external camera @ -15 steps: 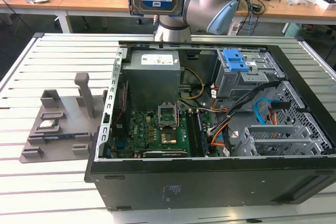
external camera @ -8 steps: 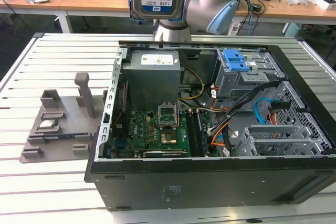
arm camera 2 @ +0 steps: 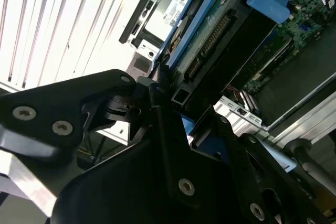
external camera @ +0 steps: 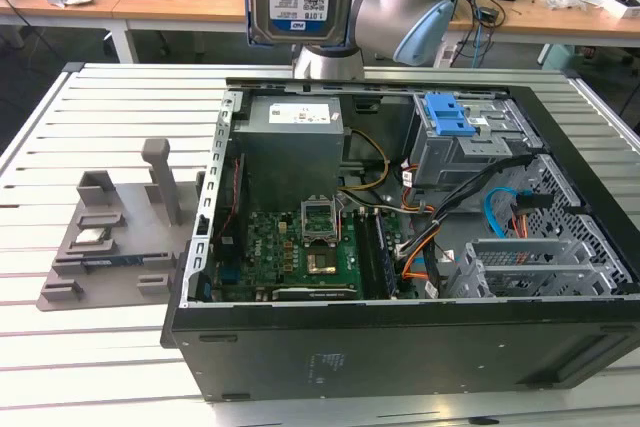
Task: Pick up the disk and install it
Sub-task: 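Pick up the disk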
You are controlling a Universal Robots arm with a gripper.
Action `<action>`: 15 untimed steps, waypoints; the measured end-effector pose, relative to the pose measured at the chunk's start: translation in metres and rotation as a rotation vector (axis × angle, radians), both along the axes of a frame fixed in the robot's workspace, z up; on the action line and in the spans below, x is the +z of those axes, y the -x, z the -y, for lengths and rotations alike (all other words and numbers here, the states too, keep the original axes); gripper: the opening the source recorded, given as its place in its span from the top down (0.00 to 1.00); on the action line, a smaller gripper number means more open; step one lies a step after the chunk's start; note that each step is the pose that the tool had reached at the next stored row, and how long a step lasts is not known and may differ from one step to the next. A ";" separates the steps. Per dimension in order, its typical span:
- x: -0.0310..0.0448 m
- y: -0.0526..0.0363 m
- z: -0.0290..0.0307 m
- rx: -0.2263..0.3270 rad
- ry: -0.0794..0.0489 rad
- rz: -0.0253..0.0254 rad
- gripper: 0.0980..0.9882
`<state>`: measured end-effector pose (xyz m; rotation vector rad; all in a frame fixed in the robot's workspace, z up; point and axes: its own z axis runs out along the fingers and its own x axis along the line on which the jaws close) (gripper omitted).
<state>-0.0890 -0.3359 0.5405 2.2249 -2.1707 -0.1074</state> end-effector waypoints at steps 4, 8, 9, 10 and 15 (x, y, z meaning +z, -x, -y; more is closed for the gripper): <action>-0.0035 0.0000 0.0000 0.000 0.000 0.0000 0.70; -0.0061 0.0000 0.0000 0.000 0.000 0.0000 0.70; -0.0069 0.0000 0.0000 0.000 0.000 0.0000 0.70; -0.0079 0.0000 0.0000 0.000 0.000 0.0000 0.70; -0.0123 0.0000 0.0000 0.000 0.000 0.0000 0.70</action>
